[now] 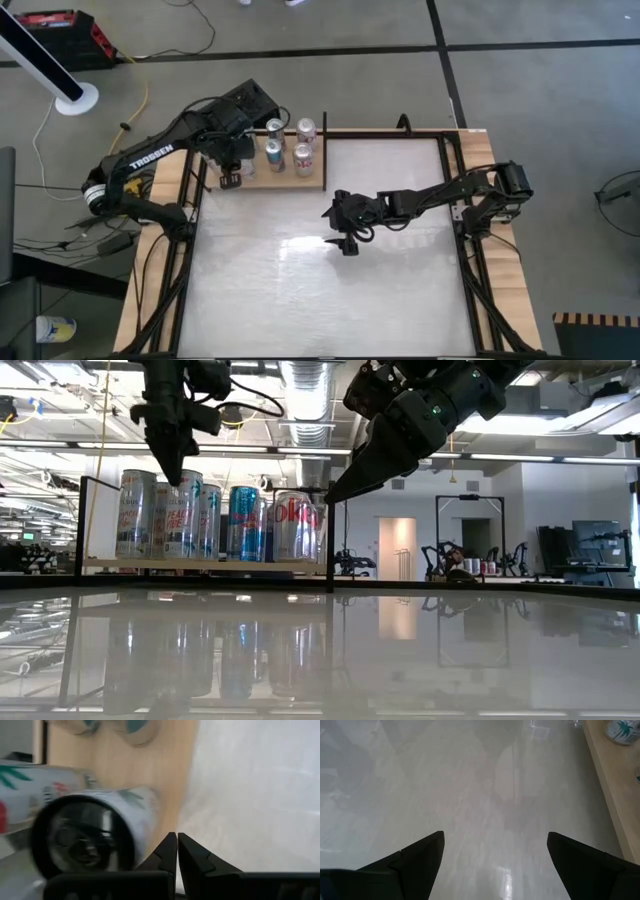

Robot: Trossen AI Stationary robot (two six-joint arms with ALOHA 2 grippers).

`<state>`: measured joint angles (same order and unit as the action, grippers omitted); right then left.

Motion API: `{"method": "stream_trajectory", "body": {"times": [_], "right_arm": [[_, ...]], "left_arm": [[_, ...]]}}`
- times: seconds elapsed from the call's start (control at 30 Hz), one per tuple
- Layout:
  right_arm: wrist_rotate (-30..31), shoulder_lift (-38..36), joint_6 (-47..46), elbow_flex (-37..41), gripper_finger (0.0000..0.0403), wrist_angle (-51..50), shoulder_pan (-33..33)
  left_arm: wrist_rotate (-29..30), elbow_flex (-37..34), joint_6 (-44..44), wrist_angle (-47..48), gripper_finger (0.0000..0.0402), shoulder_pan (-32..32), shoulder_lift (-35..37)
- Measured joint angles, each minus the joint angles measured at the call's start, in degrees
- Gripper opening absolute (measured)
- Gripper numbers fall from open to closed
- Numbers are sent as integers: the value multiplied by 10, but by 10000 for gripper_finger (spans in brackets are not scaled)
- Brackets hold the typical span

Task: Place canned beverage on shelf
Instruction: Put the white-pink soda can on the shelf aligned with the other white-pink soda can, then return to Home Position

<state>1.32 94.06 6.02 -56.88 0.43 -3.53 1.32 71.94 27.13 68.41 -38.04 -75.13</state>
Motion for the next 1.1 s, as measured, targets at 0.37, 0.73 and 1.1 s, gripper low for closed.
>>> {"method": "stream_trajectory", "body": {"times": [0.37, 0.73, 1.1], "right_arm": [[1, -30, -13, -7, 379, -30, -6], [1, -175, 24, 34, 333, -61, -5], [2, -316, -51, 240, 237, 219, 2]], "left_arm": [[-205, 72, -65, -50, 0, 12, 55], [-265, -193, -218, -466, 0, 163, 302], [-172, -524, -253, -801, 0, 242, 502]]}}
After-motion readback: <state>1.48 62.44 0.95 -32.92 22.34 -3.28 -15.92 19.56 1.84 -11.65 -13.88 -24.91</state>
